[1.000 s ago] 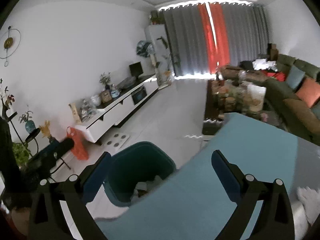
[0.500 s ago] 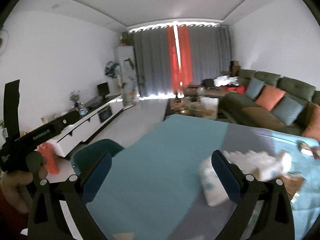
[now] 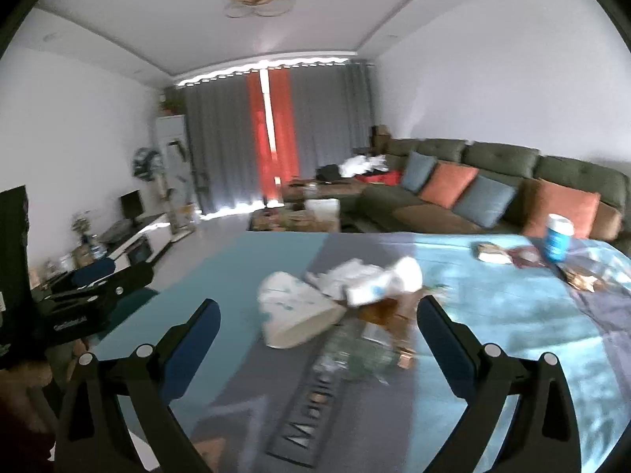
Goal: Collect trash
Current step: 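Move both empty tools back over the table toward the tissue roll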
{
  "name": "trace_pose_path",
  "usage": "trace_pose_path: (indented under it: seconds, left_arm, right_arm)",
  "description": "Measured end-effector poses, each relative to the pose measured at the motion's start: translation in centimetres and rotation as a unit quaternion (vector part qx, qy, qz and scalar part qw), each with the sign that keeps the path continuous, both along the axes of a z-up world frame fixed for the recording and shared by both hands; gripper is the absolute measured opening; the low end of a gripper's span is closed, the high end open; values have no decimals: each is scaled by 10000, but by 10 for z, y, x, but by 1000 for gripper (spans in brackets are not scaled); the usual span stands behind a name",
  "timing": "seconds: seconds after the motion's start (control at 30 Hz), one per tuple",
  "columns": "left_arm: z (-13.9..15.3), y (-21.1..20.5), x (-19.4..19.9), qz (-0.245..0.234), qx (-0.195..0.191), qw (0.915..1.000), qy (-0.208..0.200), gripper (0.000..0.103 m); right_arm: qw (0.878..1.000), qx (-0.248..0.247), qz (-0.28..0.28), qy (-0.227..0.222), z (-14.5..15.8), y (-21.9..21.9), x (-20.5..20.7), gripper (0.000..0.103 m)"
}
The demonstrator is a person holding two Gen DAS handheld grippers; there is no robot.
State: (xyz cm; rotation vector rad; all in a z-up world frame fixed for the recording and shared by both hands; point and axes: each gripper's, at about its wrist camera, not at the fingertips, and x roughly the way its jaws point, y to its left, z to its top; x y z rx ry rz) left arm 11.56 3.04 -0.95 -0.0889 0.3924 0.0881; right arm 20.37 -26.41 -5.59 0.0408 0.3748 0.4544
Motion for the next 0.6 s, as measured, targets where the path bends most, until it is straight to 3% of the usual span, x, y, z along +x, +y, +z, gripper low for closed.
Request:
trace_pose_path:
  seconds: [0.27, 0.6]
  left_arm:
    - [-22, -30, 33, -733, 71, 9968, 309, 98]
    - [-32, -49, 56, -1144, 328, 9919, 447, 98]
  right_arm:
    - [9975, 157, -601, 341, -11, -40, 7, 96]
    - [9939, 247, -881, 618, -13, -48, 19, 96]
